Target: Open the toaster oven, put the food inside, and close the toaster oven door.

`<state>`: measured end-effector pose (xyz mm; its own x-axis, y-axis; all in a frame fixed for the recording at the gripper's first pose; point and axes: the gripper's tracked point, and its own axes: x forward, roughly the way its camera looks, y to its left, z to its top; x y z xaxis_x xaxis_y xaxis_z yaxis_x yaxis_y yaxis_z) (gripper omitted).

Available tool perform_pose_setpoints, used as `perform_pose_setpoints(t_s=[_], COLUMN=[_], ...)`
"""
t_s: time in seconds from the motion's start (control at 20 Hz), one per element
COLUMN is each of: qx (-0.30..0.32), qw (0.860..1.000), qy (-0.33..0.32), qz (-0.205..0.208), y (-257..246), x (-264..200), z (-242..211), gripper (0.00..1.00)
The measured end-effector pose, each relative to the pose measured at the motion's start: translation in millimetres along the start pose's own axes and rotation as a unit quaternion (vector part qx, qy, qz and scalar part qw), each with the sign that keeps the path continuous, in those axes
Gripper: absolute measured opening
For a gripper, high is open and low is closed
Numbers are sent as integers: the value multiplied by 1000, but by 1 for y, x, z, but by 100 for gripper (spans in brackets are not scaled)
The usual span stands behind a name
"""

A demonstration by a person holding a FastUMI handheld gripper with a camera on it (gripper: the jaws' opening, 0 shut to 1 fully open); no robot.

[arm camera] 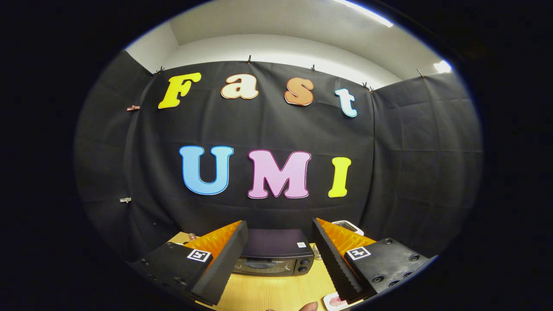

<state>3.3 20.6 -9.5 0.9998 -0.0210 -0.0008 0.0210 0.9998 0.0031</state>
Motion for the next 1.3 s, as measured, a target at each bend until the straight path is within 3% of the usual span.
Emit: perform_pose_setpoints(t_s=[0.3,0.55,0.75,1.05,1.3], qx=[15,58,48,53,35], qw=[998,987,981,975,970], qy=[61,145,188,215,239], qz=[20,32,22,-1,-8], y=[28,58,65,63,60], x=[30,76,114,173,189], z=[-58,-154,-220,-274,-306], gripper=[98,98,98,99,99])
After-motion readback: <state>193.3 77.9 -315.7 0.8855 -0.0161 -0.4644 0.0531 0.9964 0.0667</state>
